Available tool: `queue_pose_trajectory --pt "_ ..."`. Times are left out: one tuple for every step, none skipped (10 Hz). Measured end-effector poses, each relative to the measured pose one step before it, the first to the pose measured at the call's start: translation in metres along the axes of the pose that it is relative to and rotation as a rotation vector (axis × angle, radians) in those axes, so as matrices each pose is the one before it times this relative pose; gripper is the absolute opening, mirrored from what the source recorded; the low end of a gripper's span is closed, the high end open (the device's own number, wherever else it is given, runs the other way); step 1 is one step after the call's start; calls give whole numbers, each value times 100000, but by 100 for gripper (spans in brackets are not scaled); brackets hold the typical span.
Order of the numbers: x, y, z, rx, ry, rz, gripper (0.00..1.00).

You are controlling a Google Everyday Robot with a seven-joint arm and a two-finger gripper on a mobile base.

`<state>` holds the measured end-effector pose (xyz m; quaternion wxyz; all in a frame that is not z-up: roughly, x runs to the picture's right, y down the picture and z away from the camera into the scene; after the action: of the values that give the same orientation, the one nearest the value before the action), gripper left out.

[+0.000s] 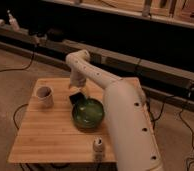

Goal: Knock the bottle over

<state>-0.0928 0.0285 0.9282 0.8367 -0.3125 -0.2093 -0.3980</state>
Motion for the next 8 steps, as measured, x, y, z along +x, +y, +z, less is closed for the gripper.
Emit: queue_pose_trajectory --pt "4 3 2 -4 5 9 80" --pt "15 3 -63 79 11 31 80" --pt "43 100 -270 124 119 33 80" --pt "178 909 -1167 -744 410 1786 80" --pt "242 1863 -1639 -1961 952 3180 80" --pt "125 2064 -1136 -2766 1067 3203 80" --pt "-526 4322 -1167 -7555 2730 6529 80" --pt "-477 3251 99 -6242 2009 5716 80"
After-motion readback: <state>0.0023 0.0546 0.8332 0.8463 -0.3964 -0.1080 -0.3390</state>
